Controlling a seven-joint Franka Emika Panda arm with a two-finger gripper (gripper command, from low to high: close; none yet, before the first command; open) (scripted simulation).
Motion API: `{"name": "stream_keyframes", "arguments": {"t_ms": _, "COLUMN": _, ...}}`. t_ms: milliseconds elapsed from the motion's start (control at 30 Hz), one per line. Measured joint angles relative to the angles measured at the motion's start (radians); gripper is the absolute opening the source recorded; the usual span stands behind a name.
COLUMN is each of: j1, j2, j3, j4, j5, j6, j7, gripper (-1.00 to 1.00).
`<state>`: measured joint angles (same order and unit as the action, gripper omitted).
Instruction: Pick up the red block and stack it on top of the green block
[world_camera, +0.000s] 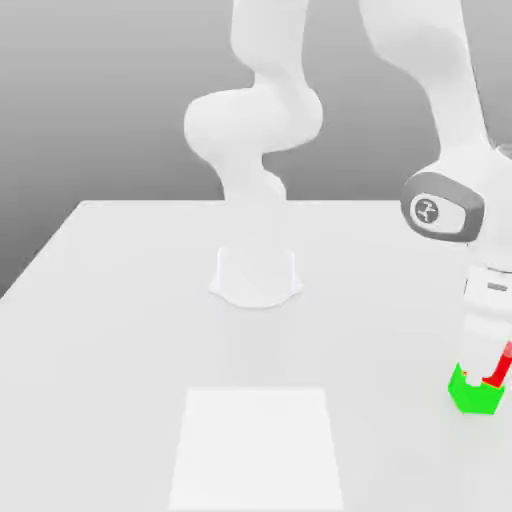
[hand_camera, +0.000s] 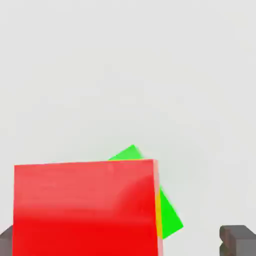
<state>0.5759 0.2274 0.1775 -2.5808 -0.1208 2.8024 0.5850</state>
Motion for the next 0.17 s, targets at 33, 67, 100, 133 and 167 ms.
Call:
{"name": "stream_keyframes", "arguments": {"t_ms": 33, "j1": -0.001, "j2": -0.013, "j3": 0.002, "j4": 0.000, "j5": 0.007, "j6": -0.012, "j7": -0.004, "gripper": 1.00}}
{"name": "stream_keyframes", "arguments": {"t_ms": 67, "j1": -0.005, "j2": -0.037, "j3": 0.008, "j4": -0.001, "j5": 0.021, "j6": -0.033, "j7": -0.015, "gripper": 1.00}}
{"name": "stream_keyframes", "arguments": {"t_ms": 100, "j1": -0.008, "j2": -0.066, "j3": 0.015, "j4": -0.003, "j5": 0.038, "j6": -0.061, "j7": -0.027, "gripper": 1.00}}
{"name": "stream_keyframes", "arguments": {"t_ms": 133, "j1": -0.010, "j2": -0.098, "j3": 0.020, "j4": -0.004, "j5": 0.056, "j6": -0.090, "j7": -0.040, "gripper": 1.00}}
{"name": "stream_keyframes", "arguments": {"t_ms": 167, "j1": -0.010, "j2": -0.132, "j3": 0.024, "j4": -0.006, "j5": 0.074, "j6": -0.121, "j7": -0.054, "gripper": 1.00}}
